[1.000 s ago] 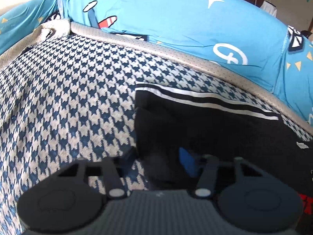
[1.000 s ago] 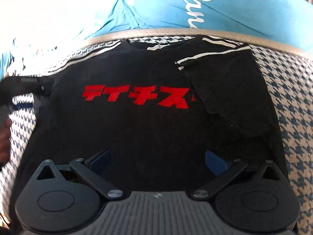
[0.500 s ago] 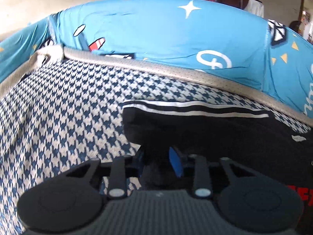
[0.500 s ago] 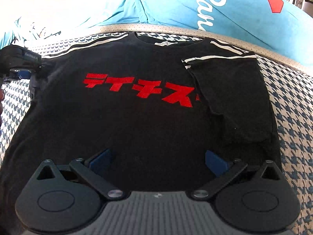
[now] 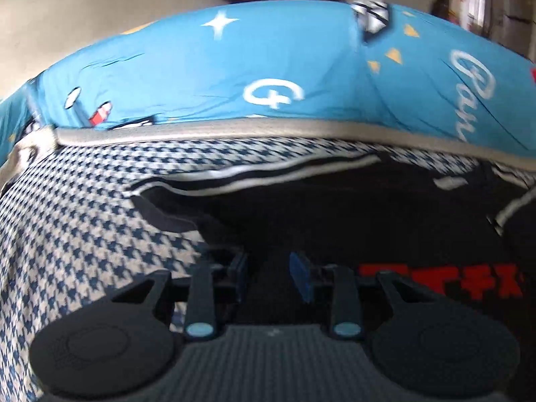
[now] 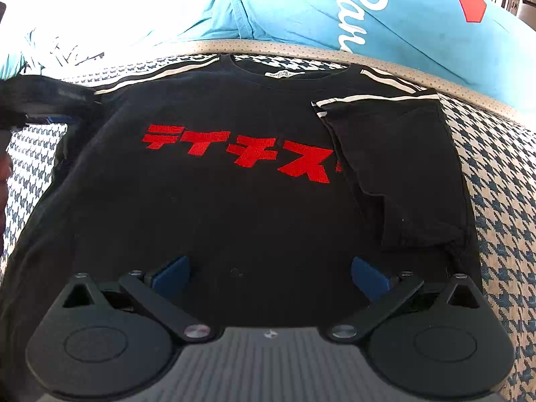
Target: Fold clothes
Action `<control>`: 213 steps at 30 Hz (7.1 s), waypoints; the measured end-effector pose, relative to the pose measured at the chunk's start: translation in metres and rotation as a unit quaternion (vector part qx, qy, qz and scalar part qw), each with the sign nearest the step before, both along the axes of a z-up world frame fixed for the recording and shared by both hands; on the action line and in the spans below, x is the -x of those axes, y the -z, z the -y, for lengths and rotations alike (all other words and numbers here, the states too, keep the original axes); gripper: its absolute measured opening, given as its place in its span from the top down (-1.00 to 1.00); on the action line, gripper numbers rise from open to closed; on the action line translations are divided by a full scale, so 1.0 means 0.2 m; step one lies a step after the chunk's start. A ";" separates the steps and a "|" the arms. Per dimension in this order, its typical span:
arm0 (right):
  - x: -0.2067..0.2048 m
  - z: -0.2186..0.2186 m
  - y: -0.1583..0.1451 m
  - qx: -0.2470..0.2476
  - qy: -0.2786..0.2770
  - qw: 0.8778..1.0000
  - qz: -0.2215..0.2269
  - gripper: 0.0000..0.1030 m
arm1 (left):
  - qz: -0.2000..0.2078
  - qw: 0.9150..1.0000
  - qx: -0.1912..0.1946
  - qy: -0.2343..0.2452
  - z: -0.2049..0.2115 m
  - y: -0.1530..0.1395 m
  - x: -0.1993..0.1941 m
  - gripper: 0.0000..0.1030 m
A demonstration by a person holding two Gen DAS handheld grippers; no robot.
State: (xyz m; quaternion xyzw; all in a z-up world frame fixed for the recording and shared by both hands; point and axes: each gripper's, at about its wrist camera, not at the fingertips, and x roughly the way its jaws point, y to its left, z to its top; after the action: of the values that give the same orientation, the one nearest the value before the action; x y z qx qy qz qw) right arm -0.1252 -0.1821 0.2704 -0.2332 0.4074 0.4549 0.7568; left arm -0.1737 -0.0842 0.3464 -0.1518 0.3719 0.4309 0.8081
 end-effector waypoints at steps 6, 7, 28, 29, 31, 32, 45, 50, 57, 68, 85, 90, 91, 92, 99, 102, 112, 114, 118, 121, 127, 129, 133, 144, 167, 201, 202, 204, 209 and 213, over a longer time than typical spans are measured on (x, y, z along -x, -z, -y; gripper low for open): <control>0.00 0.00 0.00 0.001 -0.001 1.000 0.001 -1.00 | -0.027 0.995 -0.029 0.093 0.21 0.03 -0.10 -0.42; 0.00 0.00 0.00 0.001 -0.001 1.000 0.002 -1.00 | -0.023 0.994 -0.032 0.100 0.23 0.02 -0.10 -0.48; 0.01 -0.01 0.01 0.001 -0.001 1.000 0.006 -1.00 | 0.107 0.981 0.091 -0.135 -0.35 -0.02 0.39 -0.54; 0.01 -0.01 0.01 0.001 -0.001 1.000 0.006 -1.00 | 0.109 0.980 0.094 -0.139 -0.36 -0.01 0.40 -0.54; 0.01 -0.01 0.01 0.001 -0.002 1.000 0.006 -1.00 | 0.110 0.978 0.098 -0.145 -0.37 0.00 0.40 -0.54; 0.01 -0.01 0.01 0.001 -0.002 1.000 0.007 -1.00 | 0.110 0.978 0.099 -0.147 -0.38 0.01 0.40 -0.54; 0.00 -0.02 0.01 0.001 -0.004 1.000 0.008 -1.00 | 0.138 0.967 0.132 -0.170 -0.49 0.08 0.41 -0.42; 0.00 -0.02 0.02 0.001 -0.004 1.000 0.010 -1.00 | 0.134 0.968 0.121 -0.173 -0.49 0.07 0.39 0.34; 0.01 -0.02 0.01 0.000 -0.004 1.000 0.011 -1.00 | 0.153 0.971 0.100 -0.158 -0.44 0.02 0.34 0.78; 0.02 -0.02 0.01 0.000 -0.003 1.000 0.011 -1.00 | 0.137 0.987 0.081 0.002 -0.13 -0.07 0.05 0.77; 0.02 -0.02 0.01 0.003 -0.004 1.000 0.011 -1.00 | 0.229 0.966 0.109 0.056 -0.09 -0.24 0.14 -0.48; 0.02 -0.02 0.01 0.002 -0.003 1.000 0.013 -1.00 | 0.221 0.965 0.122 0.070 -0.09 -0.22 0.13 -0.67; 0.02 -0.02 0.01 0.002 -0.003 1.000 0.013 -1.00 | 0.211 0.967 0.120 0.076 -0.08 -0.21 0.12 -0.68; 0.02 -0.02 0.01 0.002 -0.003 1.000 0.013 -1.00 | 0.200 0.969 0.118 0.082 -0.06 -0.20 0.11 -0.70; 0.02 -0.03 0.01 0.002 -0.004 1.000 0.013 -1.00 | 0.142 0.976 0.115 0.116 0.06 -0.09 0.05 -0.82; 0.02 -0.03 0.01 0.003 -0.004 1.000 0.013 -1.00 | 0.128 0.977 0.129 0.115 0.08 -0.02 0.05 -0.90; 0.02 -0.04 0.01 0.002 -0.004 1.000 0.015 -1.00 | 0.101 0.975 0.139 0.143 0.17 0.04 0.13 -0.95; 0.02 -0.05 0.01 0.002 -0.004 1.000 0.017 -1.00 | 0.106 0.972 0.136 0.157 0.19 0.01 0.16 -0.95; 0.03 -0.05 0.01 0.001 -0.003 1.000 0.019 -1.00 | 0.122 0.970 0.128 0.167 0.19 -0.06 0.24 -0.95; 0.03 -0.05 0.02 -0.001 -0.003 1.000 0.020 -1.00 | 0.145 0.970 0.138 0.140 0.14 -0.08 0.29 -0.98; 0.04 -0.05 0.02 -0.002 -0.004 1.000 0.021 -1.00 | 0.195 0.959 0.194 0.069 -0.01 -0.04 0.38 -0.99; 0.04 -0.05 0.02 -0.002 -0.003 1.000 0.021 -1.00 | 0.210 0.955 0.201 0.048 -0.05 -0.04 0.41 -0.99; 0.04 -0.06 0.02 -0.001 -0.003 1.000 0.022 -1.00 | 0.237 0.944 0.228 0.002 -0.14 0.00 0.43 -0.99; 0.04 -0.06 0.02 -0.002 -0.002 1.000 0.022 -1.00 | 0.270 0.919 0.280 -0.063 -0.23 0.11 0.42 -0.99; 0.04 -0.06 0.02 -0.003 -0.002 1.000 0.022 -1.00 | 0.287 0.917 0.252 -0.118 -0.27 0.11 0.34 0.19; 0.05 -0.05 0.04 -0.007 -0.009 1.000 0.020 -1.00 | 0.240 0.960 0.116 0.087 -0.04 -0.20 0.00 -0.62; 0.05 -0.05 0.04 -0.007 -0.009 1.000 0.020 -1.00 | 0.231 0.963 0.114 0.081 -0.05 -0.19 0.00 -0.66; 0.05 -0.05 0.04 -0.008 -0.008 1.000 0.020 -1.00 | 0.212 0.968 0.111 0.071 -0.06 -0.18 0.01 -0.68; 0.05 -0.05 0.04 -0.007 -0.007 1.000 0.021 -1.00 | 0.139 0.984 0.101 0.043 -0.07 -0.11 0.03 -0.70; 0.05 -0.05 0.04 -0.006 -0.006 1.000 0.020 -1.00 | 0.088 0.992 0.081 0.045 -0.04 -0.06 0.04 -0.70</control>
State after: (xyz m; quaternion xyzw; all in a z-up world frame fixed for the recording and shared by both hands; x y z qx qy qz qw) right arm -0.1357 -0.1712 0.2632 -0.2408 0.3878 0.4572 0.7633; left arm -0.1826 -0.0761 0.3591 -0.2367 0.3394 0.3473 0.8415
